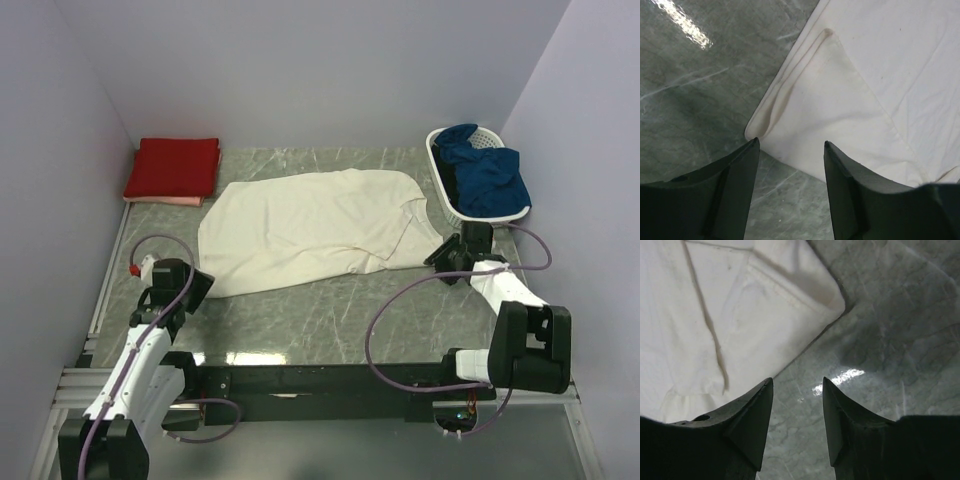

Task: Fold and stack the t-shirts
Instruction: Fold the tshirt

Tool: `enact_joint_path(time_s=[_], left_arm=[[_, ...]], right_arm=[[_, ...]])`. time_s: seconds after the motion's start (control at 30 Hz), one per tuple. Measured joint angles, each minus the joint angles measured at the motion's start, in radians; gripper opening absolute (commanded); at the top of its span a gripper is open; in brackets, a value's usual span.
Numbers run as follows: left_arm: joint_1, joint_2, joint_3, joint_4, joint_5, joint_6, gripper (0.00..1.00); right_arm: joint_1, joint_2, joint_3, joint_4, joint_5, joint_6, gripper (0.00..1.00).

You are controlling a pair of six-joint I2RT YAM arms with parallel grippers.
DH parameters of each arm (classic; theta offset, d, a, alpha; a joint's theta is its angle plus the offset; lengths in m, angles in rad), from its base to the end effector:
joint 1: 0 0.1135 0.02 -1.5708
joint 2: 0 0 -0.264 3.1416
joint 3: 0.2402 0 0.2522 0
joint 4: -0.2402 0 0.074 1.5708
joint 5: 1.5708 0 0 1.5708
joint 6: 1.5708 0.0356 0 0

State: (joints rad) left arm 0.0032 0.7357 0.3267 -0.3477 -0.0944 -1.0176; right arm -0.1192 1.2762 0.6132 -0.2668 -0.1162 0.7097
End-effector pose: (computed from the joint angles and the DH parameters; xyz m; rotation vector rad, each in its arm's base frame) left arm 0.1525 0.0038 0.1732 -1.1934 2.0332 -0.3963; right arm 0.2375 -0.0243 0.1750 0.9757 2.3393 0.3858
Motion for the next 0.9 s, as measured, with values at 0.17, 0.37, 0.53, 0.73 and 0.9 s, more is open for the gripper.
enact_joint_path(time_s=[0.17, 0.37, 0.53, 0.73, 0.9], left_arm=[[-0.049, 0.012, -0.017, -0.002, -0.009, -0.016, 0.60], [-0.093, 0.028, -0.037, -0.013, -0.034, -0.046, 0.59], [-0.115, 0.067, -0.045, 0.002, -0.062, -0.068, 0.53], [-0.120, 0.156, -0.034, 0.086, -0.094, -0.068, 0.48], [-0.128, 0.212, -0.024, 0.117, -0.116, -0.065, 0.16]], right_arm=[[-0.022, 0.066, 0.000, 0.024, 0.002, 0.000, 0.52], [-0.034, 0.099, 0.000, 0.048, 0.002, 0.000, 0.52], [-0.043, 0.117, 0.000, 0.073, 0.003, 0.007, 0.51], [-0.045, 0.133, 0.004, 0.107, 0.010, 0.035, 0.50], [-0.045, 0.151, 0.005, 0.141, 0.021, 0.059, 0.37]])
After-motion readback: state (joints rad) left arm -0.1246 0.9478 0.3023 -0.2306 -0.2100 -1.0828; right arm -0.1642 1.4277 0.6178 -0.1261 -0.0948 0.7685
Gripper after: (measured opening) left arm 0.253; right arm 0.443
